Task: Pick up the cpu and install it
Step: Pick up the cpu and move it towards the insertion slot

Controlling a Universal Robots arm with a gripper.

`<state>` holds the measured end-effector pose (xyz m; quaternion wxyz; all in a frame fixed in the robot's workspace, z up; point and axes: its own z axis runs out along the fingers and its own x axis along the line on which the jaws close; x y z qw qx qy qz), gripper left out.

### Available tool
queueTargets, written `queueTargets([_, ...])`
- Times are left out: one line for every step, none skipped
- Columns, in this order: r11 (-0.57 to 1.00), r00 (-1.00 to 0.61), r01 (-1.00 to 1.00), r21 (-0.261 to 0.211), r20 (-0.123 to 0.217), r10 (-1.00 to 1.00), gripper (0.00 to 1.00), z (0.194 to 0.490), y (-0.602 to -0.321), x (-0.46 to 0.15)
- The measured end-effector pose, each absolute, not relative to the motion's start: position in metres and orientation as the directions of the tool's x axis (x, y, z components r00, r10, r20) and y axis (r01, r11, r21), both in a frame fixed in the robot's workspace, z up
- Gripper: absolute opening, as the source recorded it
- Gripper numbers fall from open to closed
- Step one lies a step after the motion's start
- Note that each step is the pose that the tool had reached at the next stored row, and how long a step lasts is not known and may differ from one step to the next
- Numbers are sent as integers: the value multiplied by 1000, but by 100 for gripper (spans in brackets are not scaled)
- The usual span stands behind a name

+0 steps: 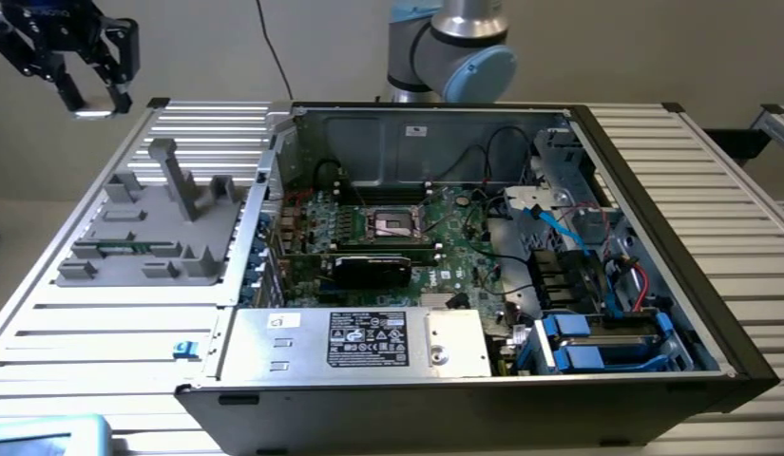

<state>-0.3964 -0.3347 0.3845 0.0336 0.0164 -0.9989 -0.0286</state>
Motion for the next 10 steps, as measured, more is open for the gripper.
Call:
queueTargets([998,-997,-31,58,67,-35,54,385,-335,-393])
queueTargets([998,-997,-31,58,68,-35,54,386,-335,-390])
queueTargets([998,-997,-31,58,68,-35,54,387,-335,-388])
queueTargets([998,-997,-31,58,69,-35,54,388,-336,-385])
queueTargets([998,-997,-31,58,70,-35,54,390,-336,-381])
queueTargets([998,-997,-31,58,70,-35,54,393,-336,-378])
queueTargets([998,-997,-31,58,71,-35,54,396,-337,-375])
queueTargets([998,-997,-31,58,71,-35,54,398,-337,-371])
queueTargets([998,-997,-31,58,72,-35,54,400,-337,-367])
queueTargets([998,-997,-31,58,72,-35,54,402,-338,-362])
